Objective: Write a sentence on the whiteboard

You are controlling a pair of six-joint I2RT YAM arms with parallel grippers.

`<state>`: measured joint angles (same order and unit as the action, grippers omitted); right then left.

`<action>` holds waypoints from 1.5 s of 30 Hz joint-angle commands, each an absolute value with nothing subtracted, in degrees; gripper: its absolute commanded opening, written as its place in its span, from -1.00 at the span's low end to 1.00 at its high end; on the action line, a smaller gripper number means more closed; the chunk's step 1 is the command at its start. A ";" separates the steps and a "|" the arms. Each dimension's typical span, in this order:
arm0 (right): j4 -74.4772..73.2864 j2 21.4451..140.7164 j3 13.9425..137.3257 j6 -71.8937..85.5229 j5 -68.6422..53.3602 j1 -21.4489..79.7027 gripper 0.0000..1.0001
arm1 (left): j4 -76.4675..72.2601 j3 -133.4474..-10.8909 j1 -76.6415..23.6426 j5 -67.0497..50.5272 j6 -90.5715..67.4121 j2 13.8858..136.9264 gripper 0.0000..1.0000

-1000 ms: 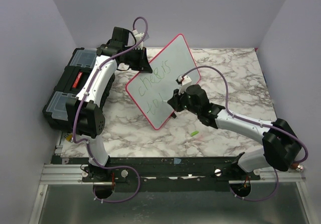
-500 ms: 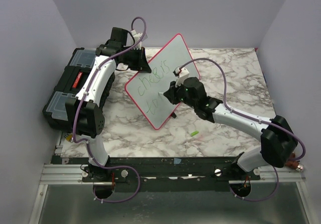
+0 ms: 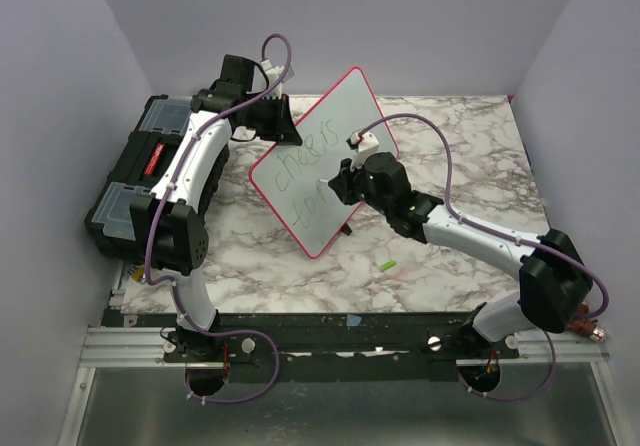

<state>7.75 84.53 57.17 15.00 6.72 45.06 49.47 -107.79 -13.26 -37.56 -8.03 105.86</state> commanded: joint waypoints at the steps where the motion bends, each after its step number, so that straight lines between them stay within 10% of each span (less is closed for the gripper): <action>1: 6.51 85.54 55.85 15.64 8.80 45.18 -0.99 | 47.77 -107.01 -13.62 -33.84 -4.66 103.33 -1.00; 45: 3.51 81.79 56.95 14.97 7.95 45.25 -0.99 | 47.90 -107.47 -13.67 -33.93 -4.76 103.44 -1.00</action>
<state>3.36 80.18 54.41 15.86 6.35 44.99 49.34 -107.37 -13.37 -37.54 -8.27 105.32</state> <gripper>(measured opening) 0.128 0.089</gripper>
